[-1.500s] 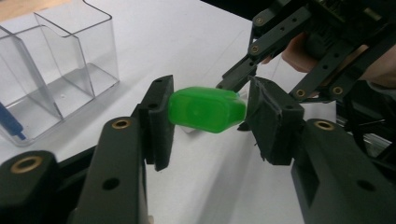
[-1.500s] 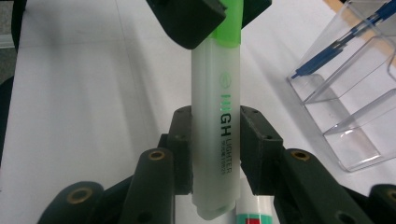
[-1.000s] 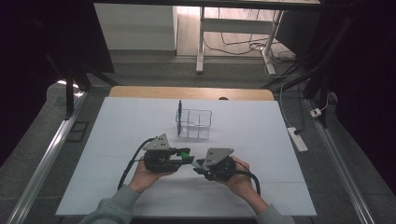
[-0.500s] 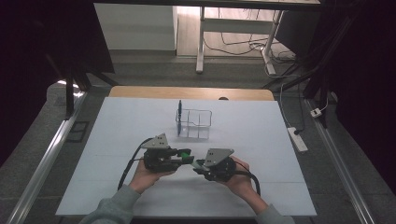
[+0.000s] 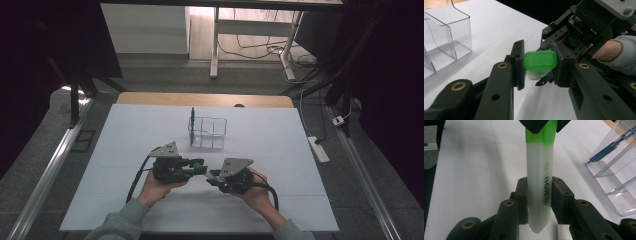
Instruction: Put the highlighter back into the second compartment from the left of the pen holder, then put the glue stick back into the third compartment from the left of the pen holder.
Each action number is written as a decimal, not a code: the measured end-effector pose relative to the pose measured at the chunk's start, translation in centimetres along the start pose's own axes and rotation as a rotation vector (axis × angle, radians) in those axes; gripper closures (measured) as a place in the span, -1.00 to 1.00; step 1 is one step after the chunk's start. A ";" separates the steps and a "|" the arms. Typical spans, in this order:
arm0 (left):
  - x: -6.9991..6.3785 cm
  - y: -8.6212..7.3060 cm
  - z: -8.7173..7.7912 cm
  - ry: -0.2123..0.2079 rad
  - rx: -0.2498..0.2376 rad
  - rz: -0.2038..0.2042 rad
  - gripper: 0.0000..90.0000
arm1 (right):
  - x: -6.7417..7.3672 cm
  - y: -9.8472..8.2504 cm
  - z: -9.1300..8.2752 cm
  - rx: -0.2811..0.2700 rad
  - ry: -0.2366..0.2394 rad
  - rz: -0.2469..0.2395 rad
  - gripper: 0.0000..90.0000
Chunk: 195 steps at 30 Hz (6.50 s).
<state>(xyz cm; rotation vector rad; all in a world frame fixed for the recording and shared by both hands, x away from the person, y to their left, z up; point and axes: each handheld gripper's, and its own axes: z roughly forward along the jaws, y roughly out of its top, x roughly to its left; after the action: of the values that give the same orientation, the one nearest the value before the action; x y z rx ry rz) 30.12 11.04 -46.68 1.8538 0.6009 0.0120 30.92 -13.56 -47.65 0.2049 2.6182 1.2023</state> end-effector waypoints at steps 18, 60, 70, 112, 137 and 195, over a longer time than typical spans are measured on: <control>0.0 0.3 -1.0 0.061 -0.017 0.018 0.48 | -1.4 -0.6 -0.7 -0.035 -0.021 0.138 0.04; 2.0 1.2 -2.9 0.142 -0.066 -0.018 0.48 | -3.6 -7.3 -8.5 -0.050 -0.183 0.314 -0.01; 3.1 4.4 -2.7 0.174 -0.081 -0.011 0.47 | -4.0 -8.6 -9.6 -0.052 -0.217 0.343 -0.02; 8.8 10.7 1.3 0.403 0.001 -0.033 0.45 | -4.9 -9.7 -9.6 -0.030 -0.223 0.380 -0.06; 5.9 4.1 -3.2 0.366 0.025 0.053 -0.08 | -4.9 -9.8 -9.6 -0.023 -0.230 0.384 -0.07; 0.5 -8.1 -9.8 0.458 0.145 -0.002 -0.19 | -4.5 -7.9 -9.7 0.028 -0.205 0.333 -0.09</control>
<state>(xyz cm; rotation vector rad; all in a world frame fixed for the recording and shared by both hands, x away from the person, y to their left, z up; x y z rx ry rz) 24.49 21.83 -50.36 2.0030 0.9386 0.4105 32.31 -26.72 -46.81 0.7533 2.4849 1.1696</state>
